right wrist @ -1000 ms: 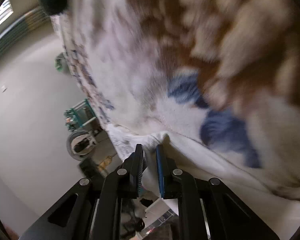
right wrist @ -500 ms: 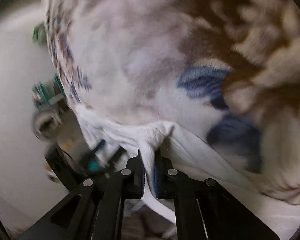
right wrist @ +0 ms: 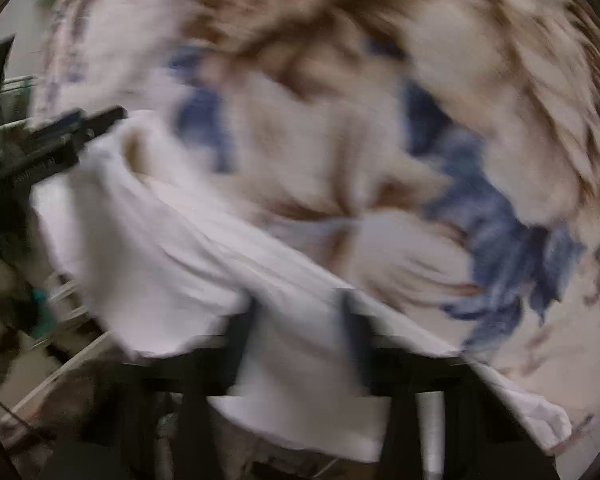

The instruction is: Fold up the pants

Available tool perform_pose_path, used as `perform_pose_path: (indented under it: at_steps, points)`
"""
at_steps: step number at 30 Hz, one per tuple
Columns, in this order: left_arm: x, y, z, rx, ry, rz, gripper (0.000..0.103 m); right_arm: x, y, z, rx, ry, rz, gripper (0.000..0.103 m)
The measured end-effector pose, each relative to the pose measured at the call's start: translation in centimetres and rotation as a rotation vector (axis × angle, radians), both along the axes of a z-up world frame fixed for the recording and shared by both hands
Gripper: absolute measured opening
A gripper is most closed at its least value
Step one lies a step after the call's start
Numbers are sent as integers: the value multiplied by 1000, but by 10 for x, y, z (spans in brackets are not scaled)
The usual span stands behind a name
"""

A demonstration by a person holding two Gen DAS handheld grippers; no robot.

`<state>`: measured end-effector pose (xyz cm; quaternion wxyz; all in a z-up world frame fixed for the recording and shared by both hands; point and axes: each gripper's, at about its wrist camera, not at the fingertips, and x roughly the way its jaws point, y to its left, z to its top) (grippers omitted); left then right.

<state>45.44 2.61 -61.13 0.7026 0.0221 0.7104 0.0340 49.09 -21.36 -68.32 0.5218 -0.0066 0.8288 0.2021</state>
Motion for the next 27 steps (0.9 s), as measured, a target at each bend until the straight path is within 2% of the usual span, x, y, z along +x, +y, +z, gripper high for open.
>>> perform_pose_path:
  at_steps: [2, 7, 9, 11, 12, 13, 14, 16, 17, 18, 19, 20, 21, 23, 24, 25, 27]
  points:
    - [3, 6, -8, -15, 7, 17, 103, 0, -23, -8, -8, 3, -153, 8]
    - [3, 11, -3, 5, 5, 20, 103, -12, -33, -5, -19, -35, -242, 8]
    - [-3, 15, 18, 7, 1, 33, 103, -17, -50, 5, 8, -42, -322, 10]
    - [-9, 13, 47, -11, -50, 35, 103, -23, -72, 23, 57, -79, -438, 20]
    - [-14, 9, 65, -19, -90, 19, 103, -28, -80, 34, 65, -114, -480, 32]
    - [-18, 3, 77, -22, -119, 2, 103, -35, -95, 48, 67, -165, -539, 39]
    - [-26, -4, 90, -24, -141, -20, 103, -47, -113, 62, 50, -213, -618, 44]
    - [-41, -18, 107, -31, -139, -32, 103, -83, -155, 83, 51, -272, -820, 71]
    - [-51, -23, 113, -52, -133, -28, 103, -104, -169, 88, 60, -289, -903, 78]
    - [-60, -34, 116, -83, -118, -23, 103, -121, -200, 91, 68, -312, -994, 84]
    - [-70, -46, 117, -112, -98, -19, 103, -152, -228, 98, 61, -347, -1106, 84]
    - [-73, -54, 116, -125, -89, -22, 103, -174, -241, 99, 30, -367, -1165, 84]
    - [-85, -70, 114, -139, -77, -39, 103, -191, -258, 102, -25, -391, -1227, 84]
    - [-96, -95, 107, -145, -53, -71, 103, -251, -305, 108, -162, -438, -1362, 84]
    - [-104, -112, 100, -154, -33, -94, 103, -270, -324, 106, -189, -445, -1406, 84]
    - [-108, -123, 93, -163, -19, -110, 103, -294, -343, 100, -206, -455, -1476, 84]
    - [-115, -152, 73, -167, 20, -148, 103, -328, -377, 71, -139, -431, -1595, 84]
